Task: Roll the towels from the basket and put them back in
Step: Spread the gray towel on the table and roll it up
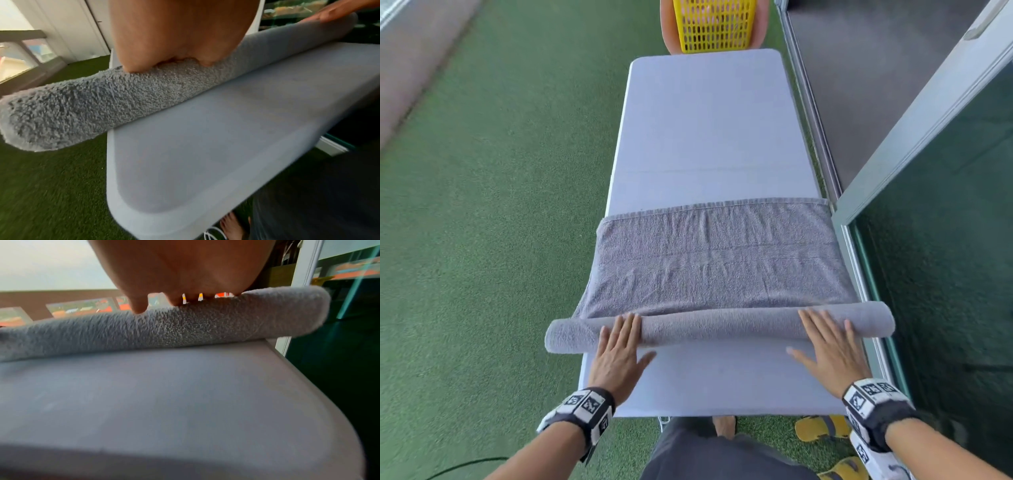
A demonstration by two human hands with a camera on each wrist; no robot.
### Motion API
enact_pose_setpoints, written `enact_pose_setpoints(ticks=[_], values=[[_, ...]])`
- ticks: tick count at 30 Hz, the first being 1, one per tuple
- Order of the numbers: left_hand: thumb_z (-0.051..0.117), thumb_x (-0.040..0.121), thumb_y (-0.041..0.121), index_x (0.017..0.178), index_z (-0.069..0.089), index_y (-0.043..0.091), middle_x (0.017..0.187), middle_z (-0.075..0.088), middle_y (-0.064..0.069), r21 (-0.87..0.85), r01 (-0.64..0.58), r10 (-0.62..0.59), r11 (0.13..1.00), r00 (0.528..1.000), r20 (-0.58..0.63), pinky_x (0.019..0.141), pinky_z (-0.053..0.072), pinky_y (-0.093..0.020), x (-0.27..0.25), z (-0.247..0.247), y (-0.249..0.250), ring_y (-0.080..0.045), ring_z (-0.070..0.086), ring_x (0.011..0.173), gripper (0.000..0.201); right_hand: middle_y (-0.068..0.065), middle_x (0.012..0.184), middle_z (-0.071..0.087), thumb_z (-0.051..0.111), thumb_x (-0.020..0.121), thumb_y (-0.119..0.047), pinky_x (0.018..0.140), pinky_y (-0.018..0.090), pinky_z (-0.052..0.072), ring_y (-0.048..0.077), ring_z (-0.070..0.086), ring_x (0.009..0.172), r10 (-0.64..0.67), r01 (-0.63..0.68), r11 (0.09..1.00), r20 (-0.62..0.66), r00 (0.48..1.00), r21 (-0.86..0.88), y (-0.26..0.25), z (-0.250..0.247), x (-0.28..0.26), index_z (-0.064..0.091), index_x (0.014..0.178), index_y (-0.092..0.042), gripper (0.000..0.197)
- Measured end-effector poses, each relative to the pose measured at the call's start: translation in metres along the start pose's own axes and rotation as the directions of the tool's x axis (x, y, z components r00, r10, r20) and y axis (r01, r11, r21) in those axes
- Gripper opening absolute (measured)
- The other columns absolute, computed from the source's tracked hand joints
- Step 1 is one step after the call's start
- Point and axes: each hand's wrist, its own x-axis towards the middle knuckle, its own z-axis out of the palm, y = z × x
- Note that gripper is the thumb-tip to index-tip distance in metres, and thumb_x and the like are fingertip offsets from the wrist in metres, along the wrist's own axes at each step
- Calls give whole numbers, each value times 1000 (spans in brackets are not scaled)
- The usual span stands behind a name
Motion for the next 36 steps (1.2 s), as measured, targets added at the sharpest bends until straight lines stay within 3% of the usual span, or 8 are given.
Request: enact_pose_setpoints(ticks=[3,7,10,14,21,27,32,36], values=[[76,75,28,136,48,11,137,52,-9,39,-44,43,998,998,36,112,29,-51,-5,-1,0,-30,46,130,69,-3,135,56,80,66,-39,113,52,21,20,49,127,7,-4,1000,100,995,-28,0,-2,-6,48,136,-24,78],[48,85,39,102,60,20,99,62,3,38,-60,62,997,997,-53,95,43,-40,8,-18,5,-18,56,93,28,-17,121,60,63,78,-46,114,41,14,8,50,117,61,-54,997,130,990,-62,-2,-22,12,57,118,-37,42],[16,94,41,135,44,12,128,53,0,-81,-4,-6,997,994,-113,107,35,-43,27,-28,10,-19,51,113,57,-16,144,42,42,93,-40,117,46,5,6,37,132,104,-106,994,81,991,20,-1,-33,26,46,137,-36,45],[26,95,57,152,4,18,153,2,5,-97,-15,16,995,1000,10,118,-6,-39,27,-21,19,-18,1,146,72,-21,153,-3,32,96,-57,111,41,-18,4,1,145,53,-64,995,136,989,78,-3,-25,21,-2,150,-35,68],[78,66,27,104,65,22,100,67,5,-24,-131,130,991,989,-67,98,42,-39,17,-9,21,-18,63,96,41,-8,115,67,79,63,-25,112,46,22,17,58,111,58,-62,995,47,997,72,11,-7,5,66,117,-30,56],[20,85,41,96,53,22,98,59,5,-20,-113,114,993,993,10,95,41,-38,22,-24,27,-12,48,87,39,-10,137,52,48,88,-37,114,38,17,12,43,126,79,-75,997,176,981,-31,8,-25,18,52,132,-32,45],[25,102,38,150,18,8,155,15,-8,-150,-60,42,987,992,-122,120,-3,-37,17,-9,14,-25,11,146,57,1,156,28,23,96,-41,115,49,7,22,30,141,90,-86,995,-73,993,57,3,-23,12,31,149,-23,56],[71,76,48,145,33,4,149,36,-13,22,-136,135,990,990,32,115,6,-38,-3,6,12,-31,32,139,91,-1,155,27,74,72,-52,115,47,1,21,26,143,27,-29,999,114,993,20,-4,-3,-9,23,151,-22,98]])
